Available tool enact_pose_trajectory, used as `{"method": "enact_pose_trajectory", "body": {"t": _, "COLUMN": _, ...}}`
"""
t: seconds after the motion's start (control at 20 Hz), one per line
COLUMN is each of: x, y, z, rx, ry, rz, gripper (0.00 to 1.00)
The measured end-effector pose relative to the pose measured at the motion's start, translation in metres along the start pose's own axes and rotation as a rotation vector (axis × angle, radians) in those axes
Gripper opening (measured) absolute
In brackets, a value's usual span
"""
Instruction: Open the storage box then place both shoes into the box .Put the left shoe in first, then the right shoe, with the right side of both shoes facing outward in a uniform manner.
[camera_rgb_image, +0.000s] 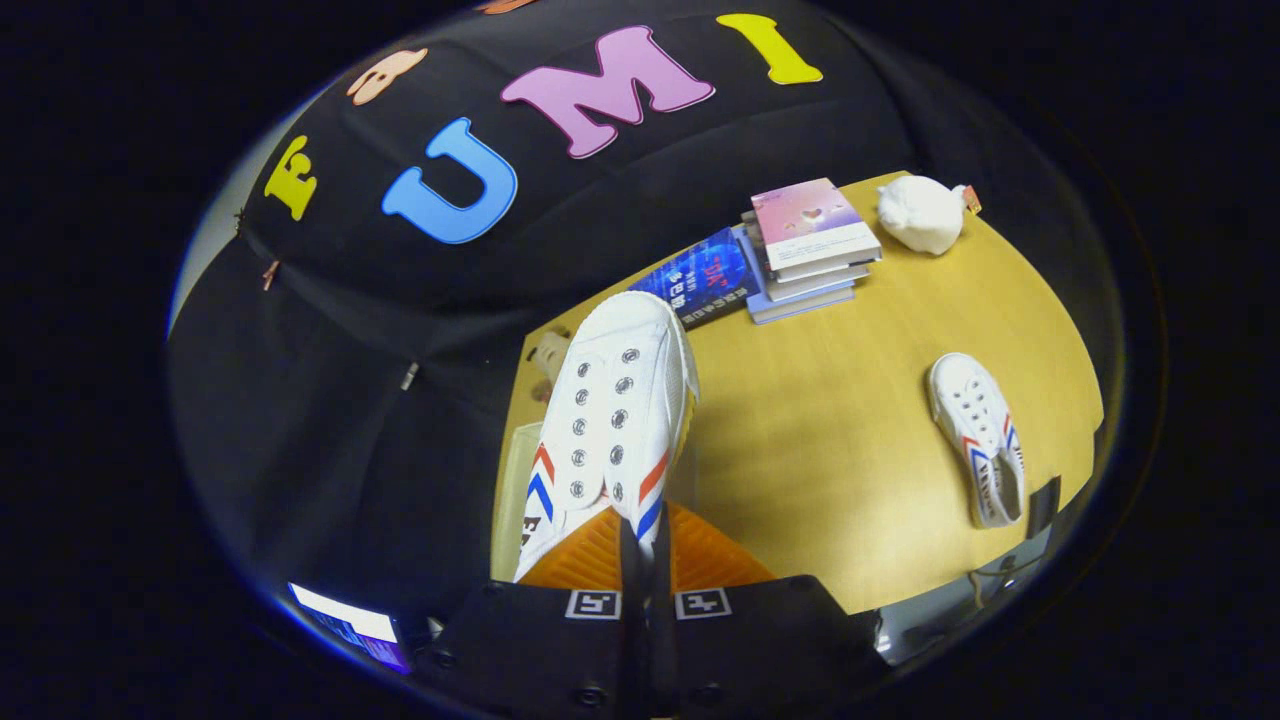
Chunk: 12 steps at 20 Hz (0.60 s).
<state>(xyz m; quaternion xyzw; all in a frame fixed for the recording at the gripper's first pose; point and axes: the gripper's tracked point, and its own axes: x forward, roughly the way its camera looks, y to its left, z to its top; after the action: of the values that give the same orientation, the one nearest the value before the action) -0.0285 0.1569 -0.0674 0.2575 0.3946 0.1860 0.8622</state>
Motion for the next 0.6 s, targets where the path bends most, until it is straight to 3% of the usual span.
{"method": "enact_pose_trajectory", "body": {"t": 0.35, "x": 0.062, "y": 0.075, "z": -0.065, "rx": -0.018, "ry": 0.103, "rz": 0.058, "gripper": 0.05}}
{"method": "enact_pose_trajectory", "body": {"t": 0.6, "x": 0.112, "y": 0.078, "z": -0.107, "rx": -0.044, "ry": 0.204, "rz": -0.008, "gripper": 0.05}}
